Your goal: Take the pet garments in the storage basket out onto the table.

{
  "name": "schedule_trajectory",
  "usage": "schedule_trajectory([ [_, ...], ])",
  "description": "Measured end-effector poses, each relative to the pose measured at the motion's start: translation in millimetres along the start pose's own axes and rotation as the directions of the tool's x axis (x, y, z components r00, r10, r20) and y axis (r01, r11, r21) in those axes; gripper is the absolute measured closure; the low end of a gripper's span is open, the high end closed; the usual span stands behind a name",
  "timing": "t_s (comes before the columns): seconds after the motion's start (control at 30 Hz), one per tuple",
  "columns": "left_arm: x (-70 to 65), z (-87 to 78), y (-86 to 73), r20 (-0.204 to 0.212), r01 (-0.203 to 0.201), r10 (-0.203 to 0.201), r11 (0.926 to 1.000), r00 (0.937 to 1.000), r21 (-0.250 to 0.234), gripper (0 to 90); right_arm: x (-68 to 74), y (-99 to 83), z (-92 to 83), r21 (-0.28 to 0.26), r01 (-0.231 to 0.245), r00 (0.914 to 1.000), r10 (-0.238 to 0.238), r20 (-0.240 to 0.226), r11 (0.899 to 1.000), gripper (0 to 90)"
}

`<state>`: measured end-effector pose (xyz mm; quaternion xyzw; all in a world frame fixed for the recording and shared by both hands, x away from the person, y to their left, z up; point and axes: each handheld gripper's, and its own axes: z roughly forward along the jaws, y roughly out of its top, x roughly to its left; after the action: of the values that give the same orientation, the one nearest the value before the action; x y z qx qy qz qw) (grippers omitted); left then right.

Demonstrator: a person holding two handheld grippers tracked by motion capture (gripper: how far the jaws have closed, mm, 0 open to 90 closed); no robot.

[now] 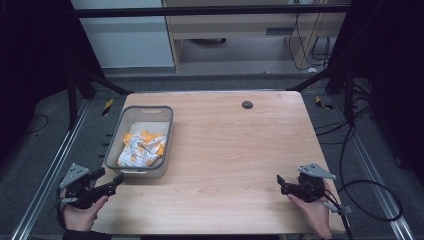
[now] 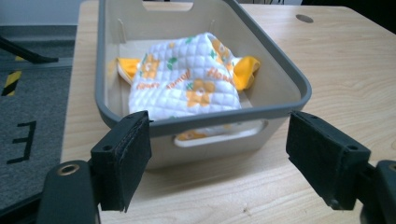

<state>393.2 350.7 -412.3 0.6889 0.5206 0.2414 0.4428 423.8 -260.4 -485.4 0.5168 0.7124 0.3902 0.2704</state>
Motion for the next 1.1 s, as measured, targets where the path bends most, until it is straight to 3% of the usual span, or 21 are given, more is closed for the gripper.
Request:
schedule_trajectory([
  [0.33,3.1,-6.4,21.1,0.009,-0.026,0.026,0.9996,0.9996,-0.008,21.8,0.3,-0.2,0.3,0.007,0.017,0.9999,-0.017,0.000,1.000,10.0],
  [0.77,-10.0,10.3,53.3,0.035,-0.088,0.088,0.9961,0.9955,-0.008,21.5,-0.7,-0.4,0.4,0.004,0.014,0.9999,-0.014,0.003,1.000,10.3],
  [1.1,-13.4,24.6,67.9,0.033,-0.092,0.091,0.9957,0.9953,0.015,21.5,-1.4,-0.8,-0.4,0.004,0.012,0.9999,-0.012,0.002,1.000,10.3],
])
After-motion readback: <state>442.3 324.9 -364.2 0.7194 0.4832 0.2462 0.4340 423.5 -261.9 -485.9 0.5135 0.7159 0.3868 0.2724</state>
